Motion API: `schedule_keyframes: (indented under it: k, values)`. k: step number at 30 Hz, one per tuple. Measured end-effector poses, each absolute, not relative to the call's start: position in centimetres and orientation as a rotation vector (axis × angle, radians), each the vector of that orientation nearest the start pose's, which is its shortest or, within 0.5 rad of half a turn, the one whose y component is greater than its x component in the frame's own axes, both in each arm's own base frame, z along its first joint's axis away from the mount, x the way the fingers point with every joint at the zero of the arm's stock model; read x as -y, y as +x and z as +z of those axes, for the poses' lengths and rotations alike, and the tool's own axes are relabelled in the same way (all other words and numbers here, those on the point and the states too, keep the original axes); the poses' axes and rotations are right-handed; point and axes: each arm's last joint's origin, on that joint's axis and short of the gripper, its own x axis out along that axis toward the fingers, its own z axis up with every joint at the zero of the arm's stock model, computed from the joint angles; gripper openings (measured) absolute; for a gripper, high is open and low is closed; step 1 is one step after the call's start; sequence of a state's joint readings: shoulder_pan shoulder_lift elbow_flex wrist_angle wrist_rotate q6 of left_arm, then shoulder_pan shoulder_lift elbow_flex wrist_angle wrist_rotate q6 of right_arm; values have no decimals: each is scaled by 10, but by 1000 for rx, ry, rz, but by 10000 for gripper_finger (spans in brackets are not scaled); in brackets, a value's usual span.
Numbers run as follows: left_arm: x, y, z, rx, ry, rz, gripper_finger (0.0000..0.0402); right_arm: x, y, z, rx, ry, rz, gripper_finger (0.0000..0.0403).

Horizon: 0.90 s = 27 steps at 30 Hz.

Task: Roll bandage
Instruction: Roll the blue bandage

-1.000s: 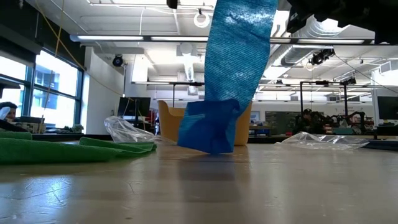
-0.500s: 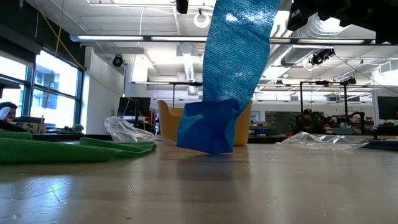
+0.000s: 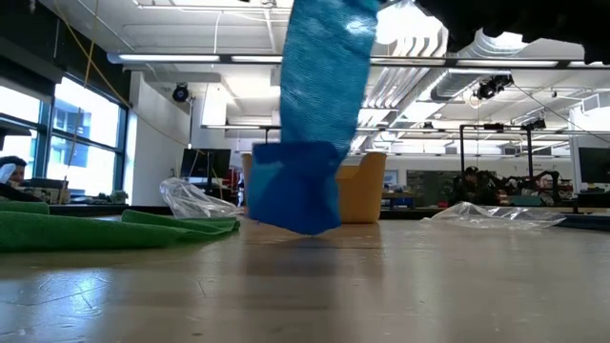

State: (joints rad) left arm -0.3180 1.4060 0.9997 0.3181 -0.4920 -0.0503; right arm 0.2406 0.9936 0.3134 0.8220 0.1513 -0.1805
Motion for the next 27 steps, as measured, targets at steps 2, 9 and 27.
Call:
schedule_keyframes:
  k: [2,9,27]
  values:
    - [87,300,320,-71,-11,203,2,-45,191,231,120,-153,53,165]
    - [71,300,306,-146,27,292,1,-68,186,211,-70,-124,94,185]
    - [101,351,303,-31,40,159,1,-123,174,296,-627,76,89,185]
